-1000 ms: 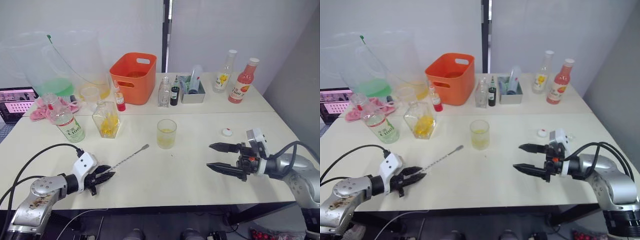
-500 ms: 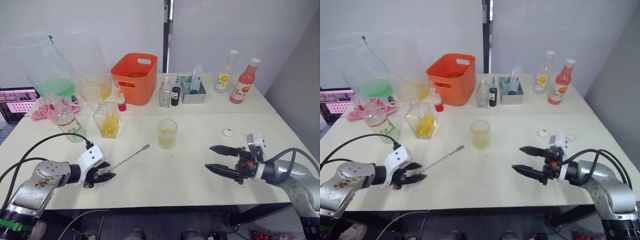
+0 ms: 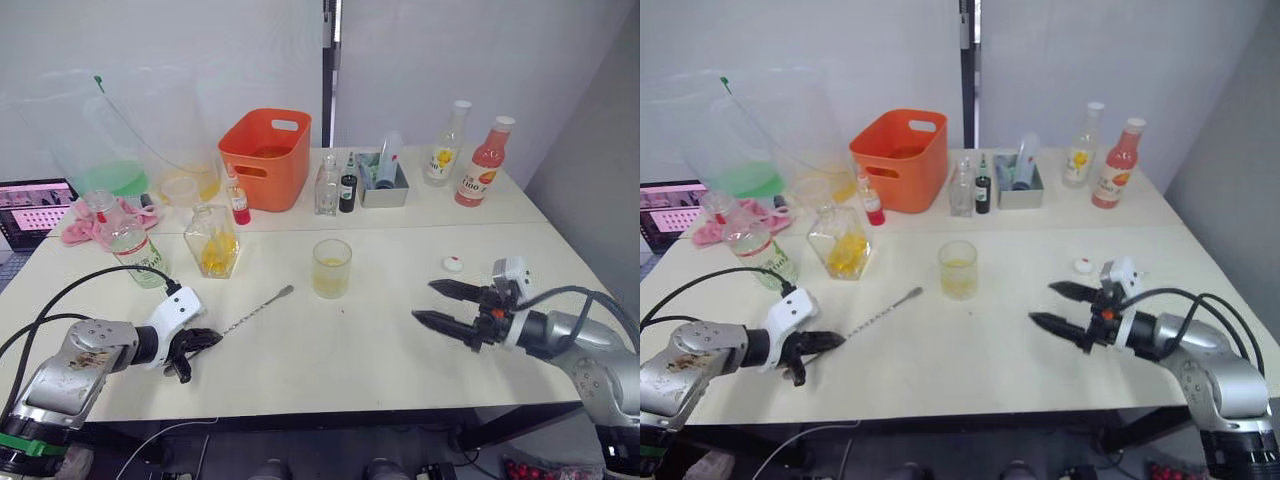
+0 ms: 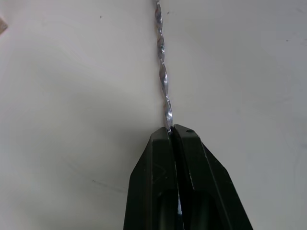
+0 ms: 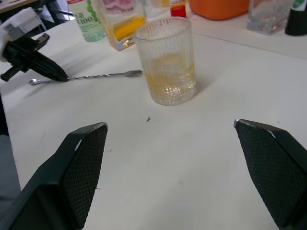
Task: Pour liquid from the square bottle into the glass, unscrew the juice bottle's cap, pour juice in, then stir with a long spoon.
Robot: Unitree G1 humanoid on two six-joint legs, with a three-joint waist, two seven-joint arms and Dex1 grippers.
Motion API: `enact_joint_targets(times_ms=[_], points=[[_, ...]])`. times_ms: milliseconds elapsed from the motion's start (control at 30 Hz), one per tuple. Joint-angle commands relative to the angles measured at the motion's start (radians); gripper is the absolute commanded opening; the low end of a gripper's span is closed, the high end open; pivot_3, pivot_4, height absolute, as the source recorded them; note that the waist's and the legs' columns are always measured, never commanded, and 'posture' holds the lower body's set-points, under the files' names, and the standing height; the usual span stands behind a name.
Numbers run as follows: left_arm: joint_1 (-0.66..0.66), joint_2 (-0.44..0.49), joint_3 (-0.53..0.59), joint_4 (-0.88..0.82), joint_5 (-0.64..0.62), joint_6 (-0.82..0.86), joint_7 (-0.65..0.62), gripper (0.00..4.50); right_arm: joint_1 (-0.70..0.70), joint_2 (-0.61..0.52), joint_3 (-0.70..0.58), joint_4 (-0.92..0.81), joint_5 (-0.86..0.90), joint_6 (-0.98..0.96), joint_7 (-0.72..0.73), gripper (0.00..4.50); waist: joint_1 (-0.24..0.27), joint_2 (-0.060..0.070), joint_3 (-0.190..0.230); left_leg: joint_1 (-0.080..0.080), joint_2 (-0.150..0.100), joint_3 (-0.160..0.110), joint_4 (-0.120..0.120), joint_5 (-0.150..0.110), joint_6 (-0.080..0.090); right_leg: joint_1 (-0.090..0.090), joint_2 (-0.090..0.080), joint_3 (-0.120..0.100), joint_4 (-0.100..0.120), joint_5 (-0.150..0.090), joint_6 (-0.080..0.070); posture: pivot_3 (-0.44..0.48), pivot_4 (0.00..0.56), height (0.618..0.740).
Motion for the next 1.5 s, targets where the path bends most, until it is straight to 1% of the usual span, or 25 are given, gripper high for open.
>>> enact_joint_targets(times_ms=[33,133,200,267,333,400,500,633,767,867,933,1000,1200,1500], points=[[-0.033,-0.027,0.101,-0.071,-0.061,0.0,0.033,0.01,-0.068,0.028,-0.035,-0.069,0.065,0.026,-0.056,4.5,0.001,0.0,0.0,-0.002,0.0,0.0,0.0,0.0,0.0,-0.002,0.0,0.0,0.0,0.0,0.0,0.0,0.15,0.74],[-0.082,-0.077,0.162,-0.119,-0.132,0.012,0.065,0.01,-0.158,0.002,-0.005,-0.05,0.024,0.099,-0.134,4.5,0.004,-0.001,0.001,-0.009,-0.001,0.0,0.002,0.0,0.0,-0.01,-0.001,0.001,0.003,0.0,0.0,0.0,0.15,0.74],[-0.129,-0.122,0.199,-0.169,-0.198,0.033,0.093,0.01,-0.234,0.026,-0.018,-0.02,0.016,0.107,-0.203,4.5,0.005,-0.002,0.001,-0.008,-0.001,0.0,0.002,0.0,0.0,-0.009,-0.001,0.001,0.003,0.0,0.0,0.0,0.15,0.74],[-0.17,-0.156,0.205,-0.21,-0.216,0.054,0.149,0.01,-0.302,0.039,-0.022,0.009,0.034,0.144,-0.234,4.5,0.006,-0.003,0.001,-0.008,-0.001,0.0,0.002,0.0,0.0,-0.009,-0.001,0.001,0.003,0.0,0.0,0.0,0.15,0.74],[-0.214,-0.194,0.19,-0.243,-0.229,0.07,0.203,0.01,-0.39,0.055,-0.019,0.055,0.082,0.241,-0.259,4.5,0.006,-0.003,0.001,-0.009,-0.001,0.0,0.002,0.0,0.0,-0.009,-0.001,0.001,0.003,0.0,0.0,0.0,0.15,0.74],[-0.261,-0.231,0.171,-0.261,-0.231,0.074,0.254,0.01,-0.473,0.099,-0.034,0.095,0.129,0.317,-0.309,4.5,0.005,-0.003,0.001,-0.009,-0.001,0.001,0.002,0.0,0.0,-0.009,-0.001,0.001,0.004,0.001,0.0,0.0,0.15,0.74],[-0.324,-0.282,0.128,-0.27,-0.21,0.063,0.316,0.01,-0.56,0.188,-0.071,0.128,0.185,0.389,-0.415,4.5,0.001,-0.004,0.001,-0.008,-0.001,0.0,0.002,0.0,0.0,-0.01,-0.001,0.002,0.008,0.001,-0.001,0.0,0.15,0.74],[-0.338,-0.316,0.078,-0.27,-0.17,0.033,0.358,0.01,-0.629,0.35,-0.148,0.129,0.289,0.457,-0.602,4.5,-0.002,-0.004,0.001,-0.007,-0.002,0.001,0.002,0.0,0.0,-0.011,0.0,0.002,0.009,0.001,-0.001,0.0,0.15,0.74],[-0.33,-0.328,0.042,-0.277,-0.149,0.021,0.373,0.01,-0.662,0.492,-0.158,0.075,0.373,0.492,-0.741,4.5,-0.007,-0.004,0.001,-0.009,-0.002,0.0,0.002,0.0,0.0,-0.014,0.0,0.003,0.014,0.001,-0.001,0.0,0.15,0.74],[-0.332,-0.351,0.026,-0.286,-0.149,0.024,0.393,0.01,-0.686,0.604,-0.163,0.066,0.423,0.472,-0.85,4.5,-0.015,-0.004,0.001,-0.009,-0.002,0.0,0.002,0.0,0.0,-0.015,-0.001,0.003,0.015,0.001,-0.001,0.0,0.15,0.74],[-0.331,-0.36,0.02,-0.293,-0.149,0.029,0.403,0.01,-0.691,0.652,-0.147,0.059,0.433,0.465,-0.89,4.5,-0.017,-0.004,0.001,-0.009,-0.002,0.0,0.002,0.0,0.0,-0.015,0.0,0.003,0.015,0.001,-0.001,0.0,0.15,0.74],[-0.326,-0.364,0.018,-0.301,-0.152,0.036,0.409,0.01,-0.69,0.67,-0.145,0.058,0.452,0.469,-0.909,4.5,-0.018,-0.004,0.001,-0.009,-0.003,0.0,0.002,0.0,0.0,-0.015,-0.001,0.003,0.015,0.001,-0.001,0.0,0.15,0.74],[-0.324,-0.367,0.004,-0.311,-0.156,0.044,0.417,0.01,-0.701,0.67,-0.147,0.087,0.484,0.457,-0.929,4.5,-0.023,-0.004,0.001,-0.009,-0.003,0.0,0.002,0.0,0.0,-0.016,0.0,0.003,0.015,0.001,-0.001,0.0,0.15,0.74],[-0.334,-0.374,-0.003,-0.338,-0.175,0.079,0.436,0.01,-0.697,0.673,-0.109,0.115,0.466,0.412,-0.929,4.5,-0.026,-0.004,0.001,-0.009,-0.002,0.0,0.002,0.0,0.0,-0.017,0.0,0.003,0.016,0.001,-0.001,0.0,0.15,0.74]])
